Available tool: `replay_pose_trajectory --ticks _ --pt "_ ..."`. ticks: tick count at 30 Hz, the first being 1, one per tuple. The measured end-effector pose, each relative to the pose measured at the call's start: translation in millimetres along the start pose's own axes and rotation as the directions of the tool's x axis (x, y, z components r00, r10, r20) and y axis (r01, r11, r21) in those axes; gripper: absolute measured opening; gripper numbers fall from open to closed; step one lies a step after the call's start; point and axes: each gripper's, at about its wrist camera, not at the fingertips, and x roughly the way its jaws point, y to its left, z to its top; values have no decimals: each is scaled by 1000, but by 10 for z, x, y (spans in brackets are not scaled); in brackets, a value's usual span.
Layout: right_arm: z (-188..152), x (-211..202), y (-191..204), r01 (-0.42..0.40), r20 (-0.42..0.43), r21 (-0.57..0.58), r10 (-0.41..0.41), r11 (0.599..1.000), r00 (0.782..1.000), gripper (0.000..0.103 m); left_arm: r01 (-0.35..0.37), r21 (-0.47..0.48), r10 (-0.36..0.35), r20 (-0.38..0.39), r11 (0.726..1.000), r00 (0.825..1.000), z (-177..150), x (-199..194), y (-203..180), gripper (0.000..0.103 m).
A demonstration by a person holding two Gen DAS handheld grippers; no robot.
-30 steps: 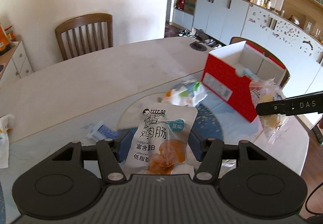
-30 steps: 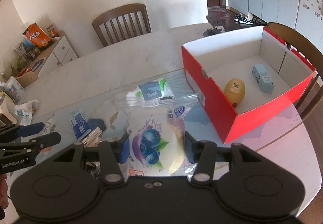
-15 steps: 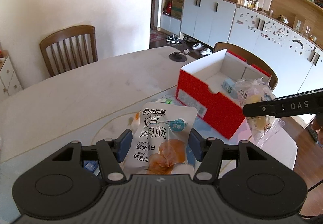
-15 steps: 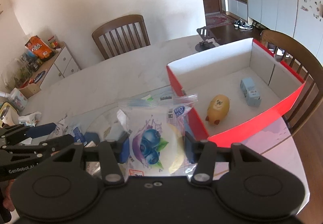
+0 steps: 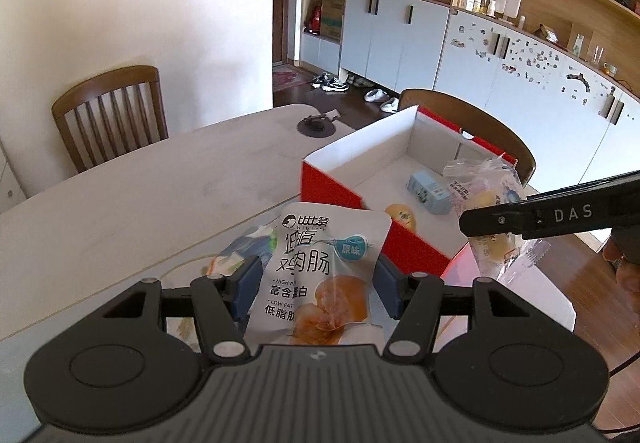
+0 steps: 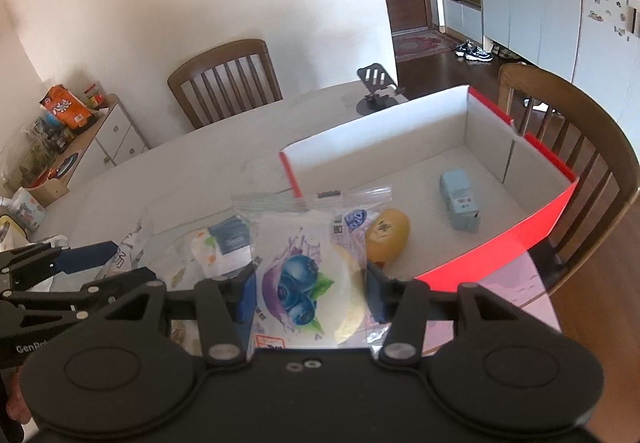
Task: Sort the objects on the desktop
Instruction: 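Carry the sausage packet with left tool while right tool carries the bread bag to the shoebox, then lower the sausage packet into the shoebox with left tool while right tool lowers the bread bag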
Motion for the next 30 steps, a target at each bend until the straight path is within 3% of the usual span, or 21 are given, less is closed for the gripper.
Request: replay_pose_trajectory --ticks 16,30 --pt "255 1 -619 16 17 -12 -16 1000 1000 51 12 71 -12 3 997 1000 385 416 -672 59" --pt "529 137 -1018 30 29 -14 -30 999 999 51 3 122 -2 -6 993 1000 664 848 -966 59"
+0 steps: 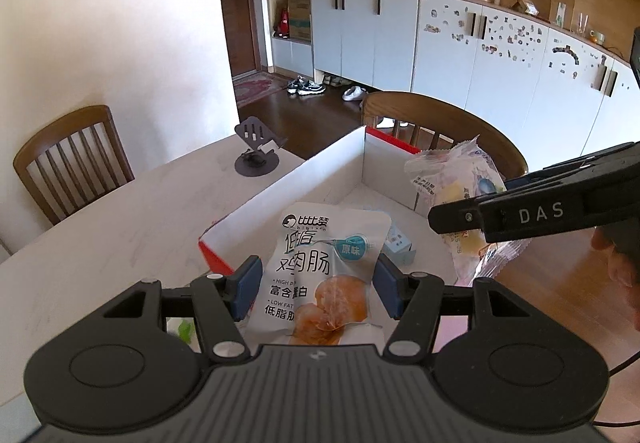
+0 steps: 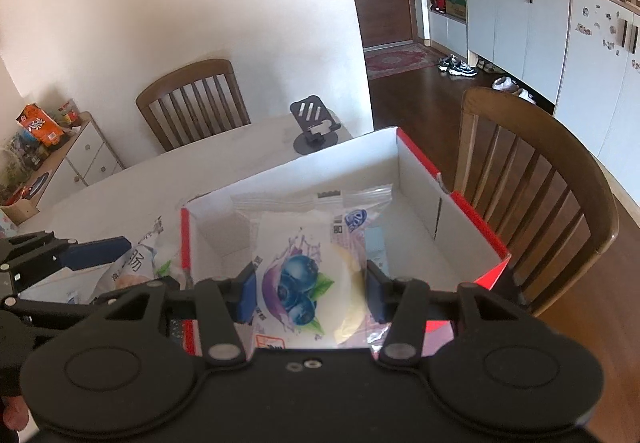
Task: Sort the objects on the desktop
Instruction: 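Lower the sausage packet into the shoebox with left tool while right tool lowers the bread bag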
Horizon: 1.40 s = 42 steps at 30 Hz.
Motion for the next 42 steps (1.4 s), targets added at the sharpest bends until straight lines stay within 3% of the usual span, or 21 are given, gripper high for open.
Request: replay_pose_trajectory --ticks 29,42 --pt "203 705 -384 59 -88 -25 -61 998 994 50 31 82 -22 -101 996 995 387 1081 -5 59" --pt "129 1011 -348 65 -151 -57 -73 996 986 50 64 147 -32 -207 987 978 336 1463 -6 59"
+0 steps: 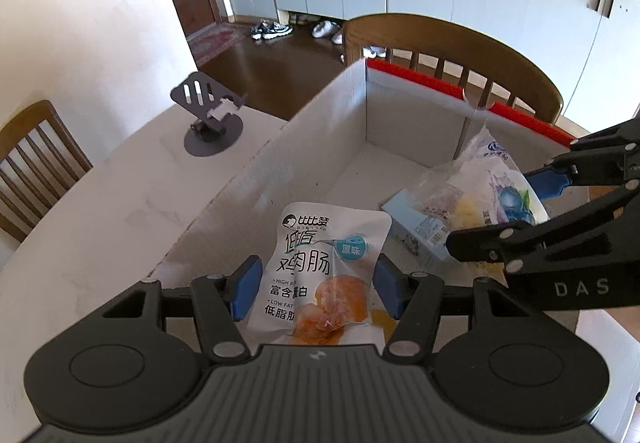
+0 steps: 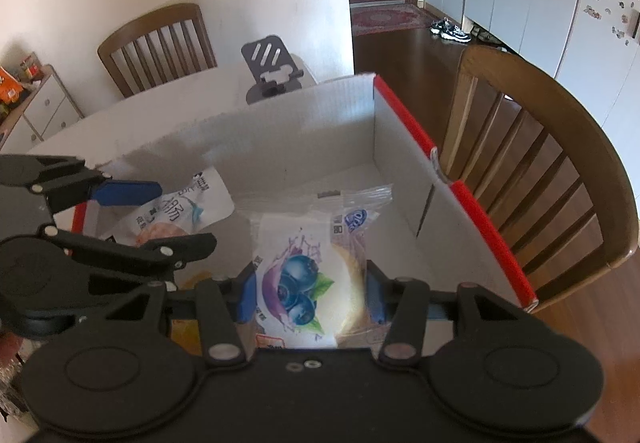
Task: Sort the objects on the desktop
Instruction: 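Lower the sausage packet into the shoebox with left tool while right tool lowers the bread bag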
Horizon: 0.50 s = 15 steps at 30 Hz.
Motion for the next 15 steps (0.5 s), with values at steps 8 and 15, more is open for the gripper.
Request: replay_pose_trajectory --ticks 8,15 --pt "-101 142 -2 12 -42 2 -12 1000 999 50 6 34 -5 -53 999 999 3 149 0 59" --pt "-144 215 49 24 -52 -27 -25 999 998 50 7 35 -4 -95 999 995 -16 257 -2 59"
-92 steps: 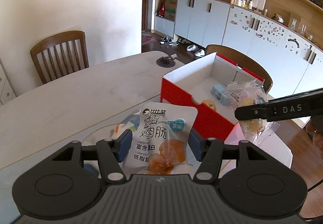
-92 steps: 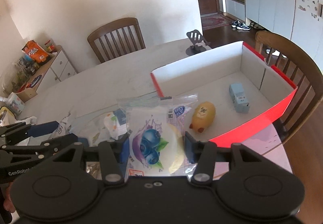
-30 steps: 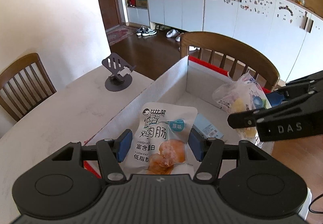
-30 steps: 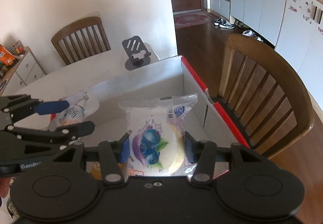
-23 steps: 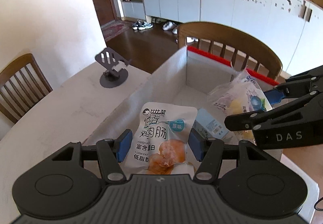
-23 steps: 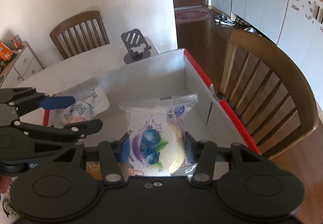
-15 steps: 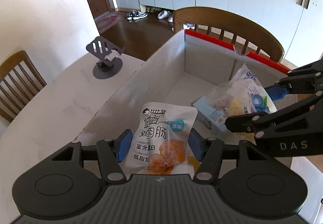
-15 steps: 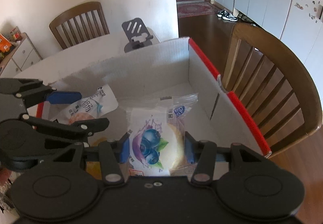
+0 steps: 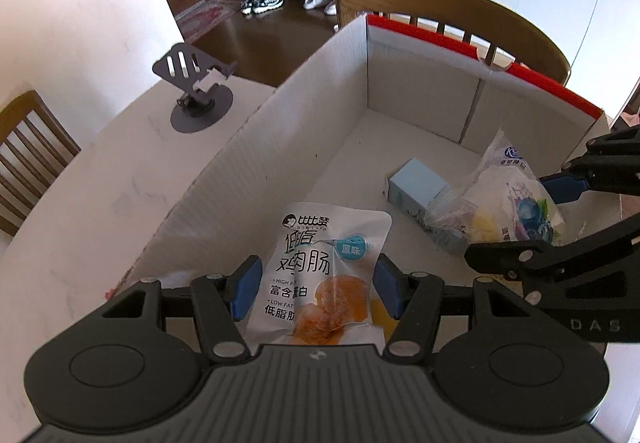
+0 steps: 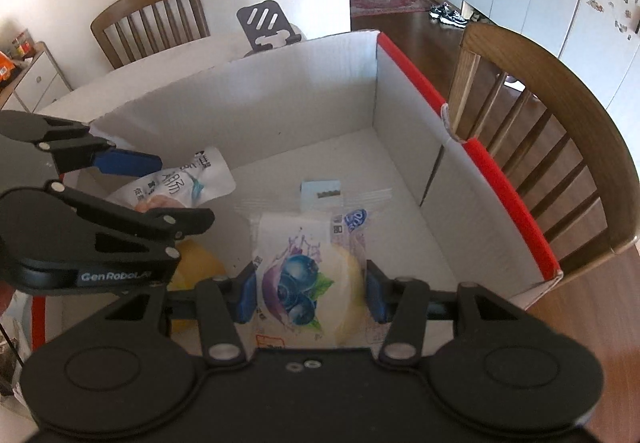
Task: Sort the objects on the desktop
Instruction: 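Lower the sausage packet into the shoebox with left tool while right tool lowers the bread bag, then open left tool to drop the sausage packet while right tool releases the bread bag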
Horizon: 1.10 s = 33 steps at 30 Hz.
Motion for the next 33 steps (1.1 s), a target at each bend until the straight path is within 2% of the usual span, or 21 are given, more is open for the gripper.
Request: replay_pose_trajectory --ticks 12,22,28,33 --pt "4 150 54 3 -26 -31 -4 1000 1000 51 26 -20 -27 -52 999 998 -19 131 38 60" --pt "45 201 3 -6 -47 -25 4 1000 999 53 34 -49 -37 -54 998 998 -35 131 83 61" --pt "49 132 -16 -14 -26 -23 14 1000 1000 65 28 -54 -30 -41 998 999 -60 65 92 65" --pt "39 33 -45 -16 -16 -20 16 1000 1000 65 30 -66 -31 -20 997 999 -76 -36 113 65"
